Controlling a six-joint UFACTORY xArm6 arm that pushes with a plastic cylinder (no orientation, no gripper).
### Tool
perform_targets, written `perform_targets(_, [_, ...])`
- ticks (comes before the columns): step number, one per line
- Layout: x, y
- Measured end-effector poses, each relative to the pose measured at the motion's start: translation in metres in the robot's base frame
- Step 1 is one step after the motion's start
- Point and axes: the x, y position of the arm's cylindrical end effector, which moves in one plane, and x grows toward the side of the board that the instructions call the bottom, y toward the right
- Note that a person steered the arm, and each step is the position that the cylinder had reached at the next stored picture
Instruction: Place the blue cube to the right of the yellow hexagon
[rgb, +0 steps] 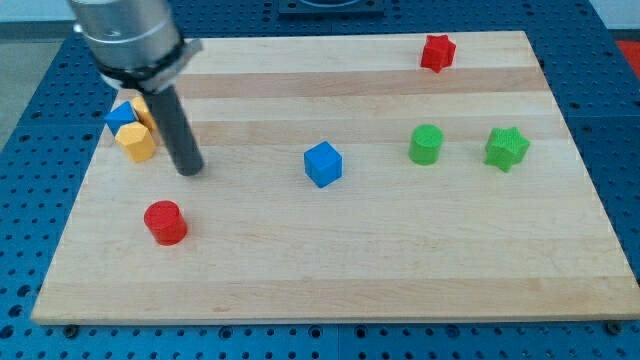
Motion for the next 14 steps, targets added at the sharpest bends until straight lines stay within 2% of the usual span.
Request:
perform_targets(2, [0.043,0.098])
perform_targets(3, [0.043,0.169])
perform_targets(4, [0.024,0.205])
perform_targets(7, [-0.022,0.108])
perform_targets(8, [-0.024,0.127])
perform_targets(9, [-0.048,0.144])
perform_targets(10, [-0.057,0.125])
perform_targets(12, [-0.045,0.019])
perform_targets(14, [-0.032,0.101])
